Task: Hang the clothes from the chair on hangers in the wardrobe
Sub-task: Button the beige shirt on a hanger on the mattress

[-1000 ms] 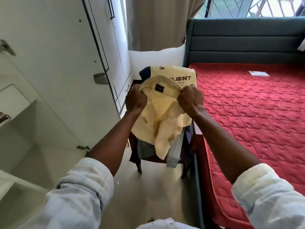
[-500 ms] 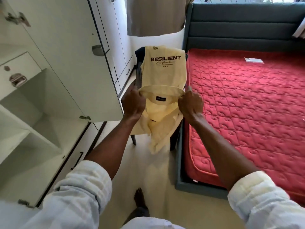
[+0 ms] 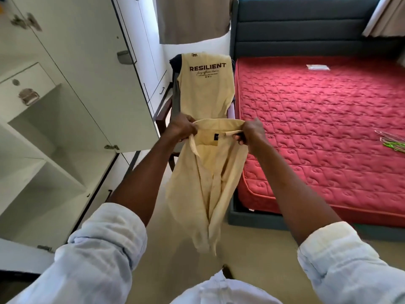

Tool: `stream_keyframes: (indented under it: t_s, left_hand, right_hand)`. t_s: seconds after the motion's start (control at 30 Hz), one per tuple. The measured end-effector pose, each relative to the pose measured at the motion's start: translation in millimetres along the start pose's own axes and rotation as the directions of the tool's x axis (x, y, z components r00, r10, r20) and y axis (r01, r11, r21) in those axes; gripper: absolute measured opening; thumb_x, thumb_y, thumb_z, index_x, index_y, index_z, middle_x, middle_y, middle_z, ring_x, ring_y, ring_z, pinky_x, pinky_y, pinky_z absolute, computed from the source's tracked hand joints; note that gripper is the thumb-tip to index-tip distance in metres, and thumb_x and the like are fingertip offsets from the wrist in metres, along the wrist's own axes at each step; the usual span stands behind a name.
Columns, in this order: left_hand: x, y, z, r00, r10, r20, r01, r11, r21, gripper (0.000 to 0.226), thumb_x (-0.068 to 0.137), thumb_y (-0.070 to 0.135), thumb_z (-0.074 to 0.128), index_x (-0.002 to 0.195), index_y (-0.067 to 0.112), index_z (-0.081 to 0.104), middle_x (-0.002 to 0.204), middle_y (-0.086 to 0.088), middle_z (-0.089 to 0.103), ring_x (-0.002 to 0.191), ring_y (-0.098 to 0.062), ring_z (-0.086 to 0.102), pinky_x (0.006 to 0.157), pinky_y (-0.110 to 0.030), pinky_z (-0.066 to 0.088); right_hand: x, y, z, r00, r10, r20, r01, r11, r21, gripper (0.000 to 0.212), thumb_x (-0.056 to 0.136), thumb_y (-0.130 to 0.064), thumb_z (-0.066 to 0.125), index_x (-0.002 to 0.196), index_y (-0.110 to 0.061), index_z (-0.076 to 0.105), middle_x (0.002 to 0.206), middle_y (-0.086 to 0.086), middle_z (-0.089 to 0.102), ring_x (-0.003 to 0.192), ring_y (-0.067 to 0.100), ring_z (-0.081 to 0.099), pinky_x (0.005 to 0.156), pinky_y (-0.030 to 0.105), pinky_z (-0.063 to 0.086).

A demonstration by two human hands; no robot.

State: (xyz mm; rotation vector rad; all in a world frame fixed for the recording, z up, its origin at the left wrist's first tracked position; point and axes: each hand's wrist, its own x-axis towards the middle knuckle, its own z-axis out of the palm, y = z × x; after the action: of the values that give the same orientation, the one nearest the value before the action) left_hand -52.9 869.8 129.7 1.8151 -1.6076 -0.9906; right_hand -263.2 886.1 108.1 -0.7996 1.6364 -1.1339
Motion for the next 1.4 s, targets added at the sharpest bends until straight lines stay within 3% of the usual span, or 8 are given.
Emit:
stream_keyframes:
  t_s: [0.1,0.2,0.43,0.63,0.77,0.93,1.2,1.4]
  left_hand:
    - [-23,-9,20,0.996,0.034,-0.087,-0.027,0.997,0.074,0.032,0.063,0.019,0.049,0.08,0.003,0.071,0.075,-0.01,0.069,0.065,-0.024,0.063,0.057,-0.031,0.047]
    - [-47,-8,50,0.998,-0.069,0.013,0.069,0.996,-0.058,0.028,0.085,0.012,0.043,0.064,0.001,0.058,0.053,-0.013,0.058,0.034,-0.017,0.049,0.037,-0.019,0.033]
    - [-87,25,119,0.946,-0.051,0.321,0.135,0.96,-0.245,0.029,0.099,0.009,0.038,0.095,-0.002,0.064,0.068,-0.014,0.07,0.049,-0.017,0.065,0.046,-0.021,0.045]
    - [-91,59,167,0.891,-0.019,0.453,0.061,0.995,-0.079,0.015,0.089,-0.011,0.057,0.1,-0.006,0.065,0.096,-0.019,0.07,0.075,-0.023,0.07,0.07,-0.036,0.061]
    - [-96,94,218,0.94,0.009,0.34,-0.077,0.979,0.188,0.017,0.094,0.0,0.054,0.091,-0.008,0.068,0.085,-0.023,0.073,0.066,-0.028,0.071,0.053,-0.032,0.06]
    - [-96,137,288,0.958,0.184,0.218,-0.274,0.807,0.523,0.025,0.081,0.028,0.072,0.1,0.012,0.067,0.093,-0.007,0.07,0.08,-0.023,0.065,0.07,-0.032,0.055]
    - [-111,187,378,0.85,0.479,0.218,-0.484,0.874,-0.035,0.027,0.081,0.037,0.072,0.075,0.014,0.059,0.069,-0.004,0.054,0.066,-0.015,0.046,0.059,-0.039,0.035]
    - [-109,212,426,0.794,0.578,0.186,-0.604,0.785,0.138,0.034,0.092,0.035,0.065,0.111,0.007,0.065,0.099,-0.015,0.07,0.084,-0.028,0.065,0.066,-0.032,0.041]
  right_hand:
    - [-24,23,-17,0.985,-0.115,-0.126,0.101,0.989,-0.111,0.076,0.083,-0.002,0.035,0.155,-0.015,0.016,0.061,0.009,0.058,0.036,0.016,0.05,0.031,0.022,0.036]
    - [-28,47,-46,0.989,0.032,-0.141,-0.027,0.999,0.041,0.051,0.087,-0.002,0.03,0.135,0.006,0.044,0.053,0.017,0.058,0.033,0.021,0.051,0.031,0.019,0.034]
    - [-68,78,-127,0.99,0.064,-0.123,-0.037,0.977,0.208,0.029,0.087,-0.003,0.034,0.087,0.002,0.062,0.064,0.018,0.066,0.04,0.02,0.055,0.038,0.022,0.04]
    - [-70,77,-216,0.996,0.023,0.089,-0.002,0.974,-0.226,0.016,0.093,0.0,0.049,0.098,-0.005,0.063,0.085,0.009,0.066,0.067,0.021,0.068,0.051,0.029,0.052]
    - [-59,83,-278,0.971,-0.215,-0.107,0.047,0.606,-0.794,0.018,0.084,-0.016,0.053,0.093,-0.016,0.069,0.088,0.01,0.071,0.082,0.029,0.071,0.062,0.034,0.056]
    - [-51,87,-368,0.853,-0.516,-0.075,0.079,0.27,-0.96,0.023,0.083,-0.017,0.053,0.092,-0.005,0.072,0.104,0.018,0.064,0.101,0.035,0.061,0.085,0.04,0.046]
    - [-11,85,-494,0.925,-0.375,-0.057,0.333,0.873,-0.356,0.019,0.084,-0.019,0.071,0.08,-0.001,0.068,0.068,0.001,0.054,0.059,0.012,0.045,0.052,0.026,0.032]
    - [28,97,-537,0.841,-0.525,0.134,0.463,0.568,-0.681,0.025,0.088,-0.036,0.07,0.093,-0.012,0.071,0.078,0.005,0.068,0.063,0.013,0.055,0.053,0.026,0.035]
